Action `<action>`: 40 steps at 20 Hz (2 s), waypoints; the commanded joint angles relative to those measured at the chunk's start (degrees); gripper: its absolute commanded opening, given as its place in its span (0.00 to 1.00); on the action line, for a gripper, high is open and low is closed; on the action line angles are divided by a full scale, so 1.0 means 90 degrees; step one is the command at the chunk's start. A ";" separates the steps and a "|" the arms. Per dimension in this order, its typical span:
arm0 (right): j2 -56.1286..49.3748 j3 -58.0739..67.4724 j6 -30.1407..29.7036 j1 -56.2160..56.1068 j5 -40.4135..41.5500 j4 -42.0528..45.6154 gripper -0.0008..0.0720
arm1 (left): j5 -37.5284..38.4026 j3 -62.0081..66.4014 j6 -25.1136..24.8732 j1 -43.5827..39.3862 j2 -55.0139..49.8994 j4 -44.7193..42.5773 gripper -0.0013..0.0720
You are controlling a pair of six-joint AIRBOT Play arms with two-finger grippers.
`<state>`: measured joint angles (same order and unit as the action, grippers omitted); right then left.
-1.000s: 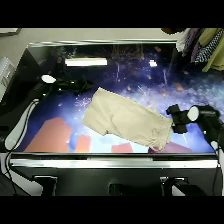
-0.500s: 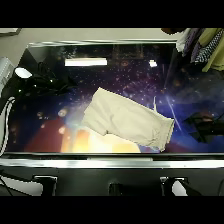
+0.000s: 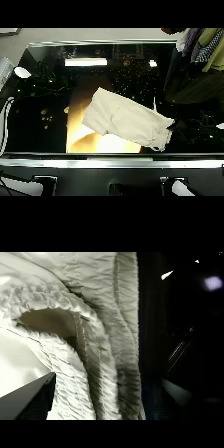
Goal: Fold the clothes and pants, and hang the long-sleeved shirts on hangers.
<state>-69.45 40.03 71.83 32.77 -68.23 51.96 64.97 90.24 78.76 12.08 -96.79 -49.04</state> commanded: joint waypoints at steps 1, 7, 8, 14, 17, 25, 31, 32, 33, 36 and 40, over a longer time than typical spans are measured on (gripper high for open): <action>-0.0345 -0.0032 -0.0092 -0.0418 0.0420 0.0260 0.97 | 0.0002 0.0005 -0.0044 -0.0002 -0.0007 -0.0010 0.96; -0.0413 -0.0032 0.0187 -0.0580 0.0865 -0.0068 0.95 | 0.0002 0.0005 -0.0044 -0.0002 -0.0007 -0.0010 0.94; -0.0413 -0.0032 0.0192 -0.0719 0.0947 -0.0095 0.94 | 0.0002 0.0005 -0.0044 -0.0005 -0.0007 -0.0010 0.94; -0.0709 -0.0015 0.0542 -0.1719 0.1319 0.0029 0.34 | 0.0022 0.0005 -0.0039 -0.0136 -0.0007 -0.0007 0.93; -0.0697 0.0515 0.0721 -0.1719 0.1008 0.0146 0.05 | 0.0061 0.0005 0.0175 -0.0391 -0.0007 0.0036 0.27; -0.0702 0.3835 0.2205 -0.1719 -0.1494 0.1489 0.05 | -0.1409 0.0007 0.1307 -0.2781 -0.0617 0.0855 0.03; -0.0695 0.5673 0.2994 -0.1719 -0.3211 0.1671 0.05 | -0.3198 0.0061 0.2708 -0.4697 -0.1418 0.0860 0.03; -0.0687 0.5914 0.3041 -0.1719 -0.3400 0.1664 0.05 | -0.3347 0.0170 0.2863 -0.4923 -0.1557 0.0860 0.03; -0.0670 0.6120 0.3133 -0.1719 -0.3546 0.1664 0.05 | -0.3388 0.0333 0.2992 -0.5102 -0.1702 0.0862 0.03; -0.0561 0.6368 0.3269 -0.1719 -0.3728 0.1637 0.05 | -0.3395 0.1061 0.3388 -0.5547 -0.2273 0.0860 0.03; -0.0529 0.6368 0.3266 -0.1719 -0.3857 0.1637 0.05 | -0.3364 0.2110 0.4107 -0.5948 -0.3143 0.0857 0.02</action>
<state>-74.50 96.42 100.57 17.34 -101.08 66.67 35.31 103.48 110.17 -38.50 -120.16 -41.30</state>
